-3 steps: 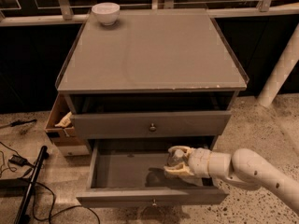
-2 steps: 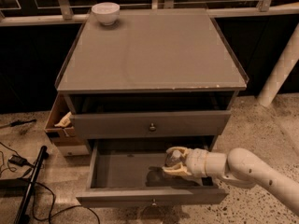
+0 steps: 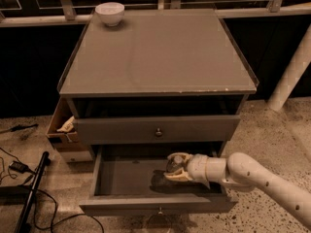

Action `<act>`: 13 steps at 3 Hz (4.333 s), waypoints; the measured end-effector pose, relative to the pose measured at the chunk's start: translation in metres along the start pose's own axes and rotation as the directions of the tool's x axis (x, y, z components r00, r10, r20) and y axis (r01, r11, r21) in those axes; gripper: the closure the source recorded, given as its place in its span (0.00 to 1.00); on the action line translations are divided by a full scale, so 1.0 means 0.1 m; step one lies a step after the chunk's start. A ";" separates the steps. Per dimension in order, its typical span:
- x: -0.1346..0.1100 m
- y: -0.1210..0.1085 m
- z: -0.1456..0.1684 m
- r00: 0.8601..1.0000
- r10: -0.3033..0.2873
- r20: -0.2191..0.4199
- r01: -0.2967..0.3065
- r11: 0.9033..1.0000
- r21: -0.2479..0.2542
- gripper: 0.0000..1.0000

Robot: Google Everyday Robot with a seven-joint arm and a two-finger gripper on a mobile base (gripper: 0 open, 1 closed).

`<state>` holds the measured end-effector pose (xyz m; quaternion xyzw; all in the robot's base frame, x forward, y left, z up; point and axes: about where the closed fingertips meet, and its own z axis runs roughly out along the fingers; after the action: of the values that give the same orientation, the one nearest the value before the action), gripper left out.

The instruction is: Place water bottle into middle drawer

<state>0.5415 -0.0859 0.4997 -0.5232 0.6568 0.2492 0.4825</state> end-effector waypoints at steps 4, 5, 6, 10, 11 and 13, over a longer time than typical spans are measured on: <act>0.12 0.00 0.44 0.999 -0.018 -0.049 0.014 0.997 -0.075 1.00; 0.14 0.02 0.45 0.998 -0.006 -0.064 0.000 0.996 -0.086 1.00; 0.14 0.02 0.45 0.998 -0.006 -0.063 0.000 0.996 -0.086 1.00; 0.24 0.05 0.44 1.000 0.016 -0.025 -0.018 0.997 -0.077 0.58; 0.24 0.05 0.44 1.000 0.016 -0.025 -0.018 0.997 -0.077 0.34; 0.24 0.06 0.44 1.000 0.016 -0.025 -0.018 0.997 -0.077 0.00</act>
Offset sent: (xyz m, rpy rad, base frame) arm 0.0219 0.0211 -0.0282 0.0522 -0.0193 0.0400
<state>0.5531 -0.0581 0.4593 -0.5390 0.6569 0.2720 0.4516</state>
